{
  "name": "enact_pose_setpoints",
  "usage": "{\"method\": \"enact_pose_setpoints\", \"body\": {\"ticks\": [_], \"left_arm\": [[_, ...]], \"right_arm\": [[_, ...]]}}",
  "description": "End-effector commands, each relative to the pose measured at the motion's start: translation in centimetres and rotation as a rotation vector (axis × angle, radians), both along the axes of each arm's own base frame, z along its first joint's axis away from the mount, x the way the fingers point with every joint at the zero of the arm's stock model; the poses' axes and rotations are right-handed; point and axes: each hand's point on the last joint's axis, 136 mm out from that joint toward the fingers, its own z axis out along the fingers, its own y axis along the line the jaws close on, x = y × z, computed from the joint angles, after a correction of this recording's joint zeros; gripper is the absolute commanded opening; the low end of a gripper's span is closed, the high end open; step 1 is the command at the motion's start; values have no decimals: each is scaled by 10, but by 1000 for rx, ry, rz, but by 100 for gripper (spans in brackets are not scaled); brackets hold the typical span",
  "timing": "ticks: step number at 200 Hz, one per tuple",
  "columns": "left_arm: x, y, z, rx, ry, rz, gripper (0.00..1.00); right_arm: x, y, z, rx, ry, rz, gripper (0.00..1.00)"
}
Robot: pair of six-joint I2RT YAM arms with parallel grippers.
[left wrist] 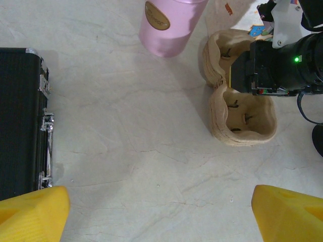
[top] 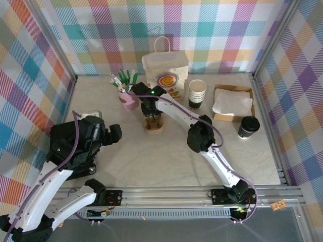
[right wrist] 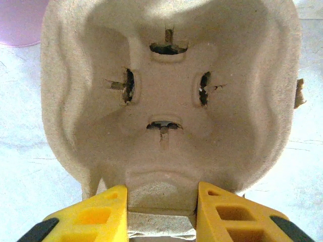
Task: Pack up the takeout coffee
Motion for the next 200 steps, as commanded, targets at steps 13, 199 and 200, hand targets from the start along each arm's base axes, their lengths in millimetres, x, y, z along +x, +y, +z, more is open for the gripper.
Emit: {"method": "enact_pose_setpoints", "body": {"ticks": [13,199,200], "left_arm": [[0,4,1,-12,-11,21,93],[17,-7,-9,-27,-3,34,93],[17,-7,-9,-27,-3,34,93]], "right_arm": [[-10,-3,34,17,-31,1,27],[-15,-1,47,147,0,26,0],[-15,-1,47,147,1,25,0]]}}
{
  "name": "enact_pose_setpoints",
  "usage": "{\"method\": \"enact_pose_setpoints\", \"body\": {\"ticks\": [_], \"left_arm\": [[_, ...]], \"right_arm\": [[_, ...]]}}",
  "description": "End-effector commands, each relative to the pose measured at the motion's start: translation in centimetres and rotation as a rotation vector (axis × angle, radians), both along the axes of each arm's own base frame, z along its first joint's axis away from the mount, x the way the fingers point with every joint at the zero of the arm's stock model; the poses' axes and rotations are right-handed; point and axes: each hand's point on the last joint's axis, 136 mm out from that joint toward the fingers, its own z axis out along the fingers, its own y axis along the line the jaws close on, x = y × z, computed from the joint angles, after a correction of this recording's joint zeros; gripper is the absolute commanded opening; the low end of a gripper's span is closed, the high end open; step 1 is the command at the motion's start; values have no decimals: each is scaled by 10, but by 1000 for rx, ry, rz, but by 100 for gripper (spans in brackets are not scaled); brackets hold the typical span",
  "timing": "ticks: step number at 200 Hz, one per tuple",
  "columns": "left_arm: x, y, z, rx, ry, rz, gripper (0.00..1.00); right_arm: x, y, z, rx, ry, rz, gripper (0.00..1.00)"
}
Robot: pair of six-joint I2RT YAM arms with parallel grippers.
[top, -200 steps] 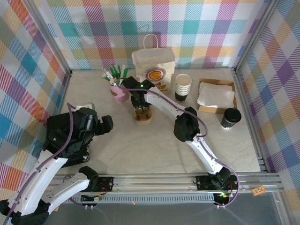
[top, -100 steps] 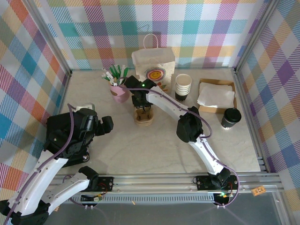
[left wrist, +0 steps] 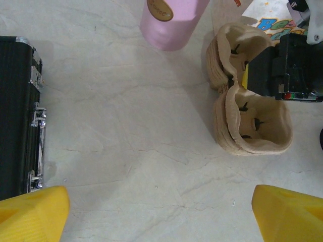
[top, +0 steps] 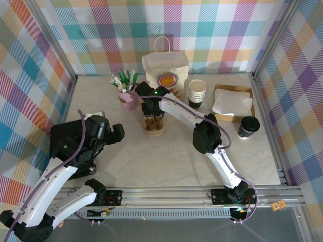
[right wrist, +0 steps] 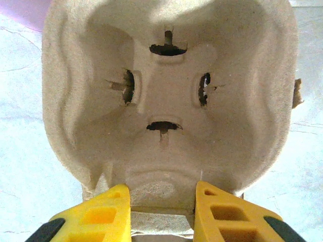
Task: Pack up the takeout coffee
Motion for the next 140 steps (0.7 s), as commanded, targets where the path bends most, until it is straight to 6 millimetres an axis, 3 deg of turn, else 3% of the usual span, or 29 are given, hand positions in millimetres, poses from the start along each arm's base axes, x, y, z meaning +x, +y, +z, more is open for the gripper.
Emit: {"method": "enact_pose_setpoints", "body": {"ticks": [1,35,72,140], "left_arm": [[7,-1,9,-22,-31,15,93],[11,1,15,-5,-52,21,93],[22,5,34,52,-97,20,93],[70,9,76,145,-135,3,91]], "right_arm": [[-1,-1,30,64,-17,1,0],[-7,-9,36,60,-11,-2,0],[-15,-8,45,97,5,16,0],[-25,-15,75,137,-38,69,0]]}}
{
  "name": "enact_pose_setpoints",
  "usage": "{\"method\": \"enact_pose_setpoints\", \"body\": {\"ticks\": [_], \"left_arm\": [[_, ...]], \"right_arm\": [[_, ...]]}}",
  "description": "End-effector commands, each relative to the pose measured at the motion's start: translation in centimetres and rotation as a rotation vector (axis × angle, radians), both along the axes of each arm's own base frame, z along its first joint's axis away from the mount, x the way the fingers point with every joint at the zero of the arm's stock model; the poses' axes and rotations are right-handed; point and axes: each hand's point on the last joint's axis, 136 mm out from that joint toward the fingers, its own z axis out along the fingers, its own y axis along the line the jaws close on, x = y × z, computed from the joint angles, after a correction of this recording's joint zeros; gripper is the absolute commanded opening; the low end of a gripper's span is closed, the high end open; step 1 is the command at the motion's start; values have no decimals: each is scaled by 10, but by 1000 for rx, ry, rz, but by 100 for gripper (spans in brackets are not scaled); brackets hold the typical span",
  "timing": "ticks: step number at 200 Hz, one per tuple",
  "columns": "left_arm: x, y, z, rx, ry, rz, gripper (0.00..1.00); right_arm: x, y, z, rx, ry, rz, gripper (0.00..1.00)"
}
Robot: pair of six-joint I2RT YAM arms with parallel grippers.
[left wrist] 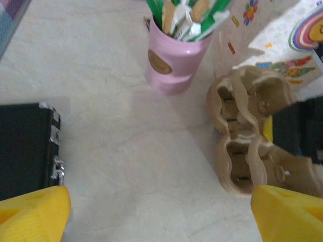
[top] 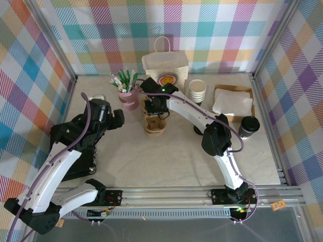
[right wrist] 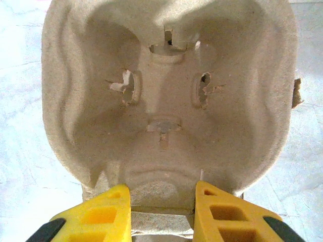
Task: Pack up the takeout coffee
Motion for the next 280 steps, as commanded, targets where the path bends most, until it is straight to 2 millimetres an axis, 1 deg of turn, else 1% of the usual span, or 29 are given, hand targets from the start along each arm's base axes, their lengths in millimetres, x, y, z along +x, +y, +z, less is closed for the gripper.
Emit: {"method": "enact_pose_setpoints", "body": {"ticks": [1,20,42,67,81,97,114,115,119,121,123,129,131,133,137,151,159,173,189,197,219,240,262,280], "left_arm": [[22,5,26,21,-57,-8,91],[42,4,40,-18,-68,-16,90],[69,-1,57,-46,-84,-51,86],[106,-14,77,-47,-93,-100,83],[128,-24,89,-65,-104,-120,79],[156,-35,93,-92,-90,-123,78],[185,-48,97,-125,-73,-136,78],[186,-49,100,-128,-81,-136,78],[194,-52,97,-137,-68,-133,78],[195,-53,101,-146,-74,-135,78],[201,-56,97,-150,-65,-134,78],[212,-61,97,-171,-64,-139,78],[213,-62,100,-177,-71,-139,78],[218,-64,97,-182,-65,-139,78],[226,-67,95,-198,-67,-135,78],[248,-74,95,-257,-99,-104,78],[262,-76,91,-288,-116,-83,76],[280,-81,85,-351,-140,-46,74],[298,-93,77,-430,-160,-52,71],[306,-95,69,-452,-156,-37,70],[318,-98,55,-474,-144,-17,68],[323,-100,41,-483,-119,-1,66],[323,-104,27,-473,-82,1,65],[321,-104,22,-453,-68,-2,65]], "right_arm": [[-4,-2,34,56,-50,41,0],[-11,-5,48,92,-65,78,0],[-20,-19,67,115,-82,88,0],[-36,-44,91,141,-104,100,0],[-45,-62,102,161,-96,84,0],[-54,-81,116,180,-98,69,0],[-62,-95,127,170,-121,80,0],[-62,-96,128,167,-122,80,0],[-63,-99,131,161,-130,82,0],[-64,-101,132,159,-134,82,0],[-64,-103,134,157,-139,82,0],[-66,-107,138,152,-148,83,0],[-66,-108,139,151,-151,85,0],[-67,-110,140,149,-156,85,0],[-68,-112,142,145,-164,89,0],[-69,-120,149,135,-198,87,0],[-67,-125,152,139,-213,78,0],[-65,-134,156,151,-230,57,0],[-61,-144,160,155,-251,33,0],[-59,-148,161,156,-264,27,0],[-56,-158,163,143,-286,12,0],[-55,-166,161,136,-291,0,0],[-53,-170,155,137,-282,-10,0],[-52,-169,152,144,-273,-10,0]]}}
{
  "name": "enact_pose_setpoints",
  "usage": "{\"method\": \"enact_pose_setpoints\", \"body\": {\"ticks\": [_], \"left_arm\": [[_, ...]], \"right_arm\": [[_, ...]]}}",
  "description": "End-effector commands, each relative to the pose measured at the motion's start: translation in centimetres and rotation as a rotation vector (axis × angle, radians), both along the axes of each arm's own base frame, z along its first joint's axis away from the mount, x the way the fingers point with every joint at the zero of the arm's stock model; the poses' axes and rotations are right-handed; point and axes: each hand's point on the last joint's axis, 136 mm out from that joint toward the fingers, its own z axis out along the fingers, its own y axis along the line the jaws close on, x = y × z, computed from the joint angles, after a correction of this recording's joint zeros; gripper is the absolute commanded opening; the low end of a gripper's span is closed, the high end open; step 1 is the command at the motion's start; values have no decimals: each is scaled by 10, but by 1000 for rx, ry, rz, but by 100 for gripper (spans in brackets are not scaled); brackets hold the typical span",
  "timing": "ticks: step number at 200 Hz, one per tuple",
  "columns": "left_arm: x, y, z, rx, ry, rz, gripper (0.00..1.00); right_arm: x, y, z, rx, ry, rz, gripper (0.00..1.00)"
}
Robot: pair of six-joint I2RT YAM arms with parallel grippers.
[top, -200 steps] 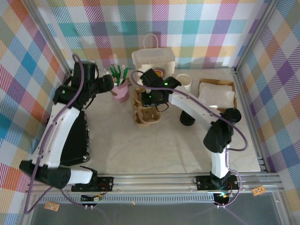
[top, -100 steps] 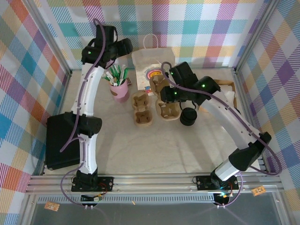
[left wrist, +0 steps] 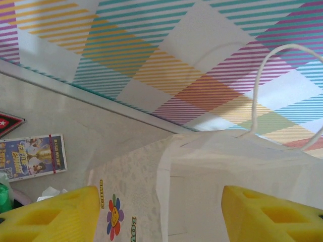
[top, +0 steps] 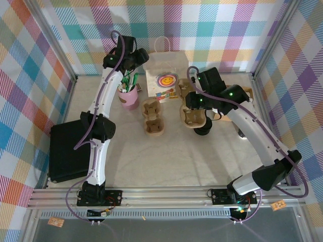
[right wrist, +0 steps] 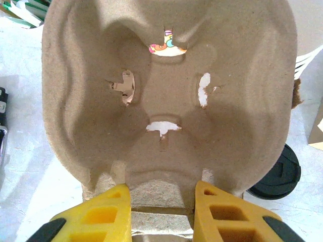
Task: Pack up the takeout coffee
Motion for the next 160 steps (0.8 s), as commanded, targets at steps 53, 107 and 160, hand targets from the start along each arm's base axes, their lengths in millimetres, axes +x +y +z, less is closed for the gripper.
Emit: {"method": "enact_pose_setpoints", "body": {"ticks": [53,107,160], "left_arm": [[-2,-6,1,-13,4,-33,62],[2,-15,-3,-23,-2,-56,57],[0,-20,-10,-2,10,-76,58]], "right_arm": [[6,1,3,26,-29,18,0],[8,-1,2,20,-31,10,0],[9,0,6,20,-27,17,0]]}}
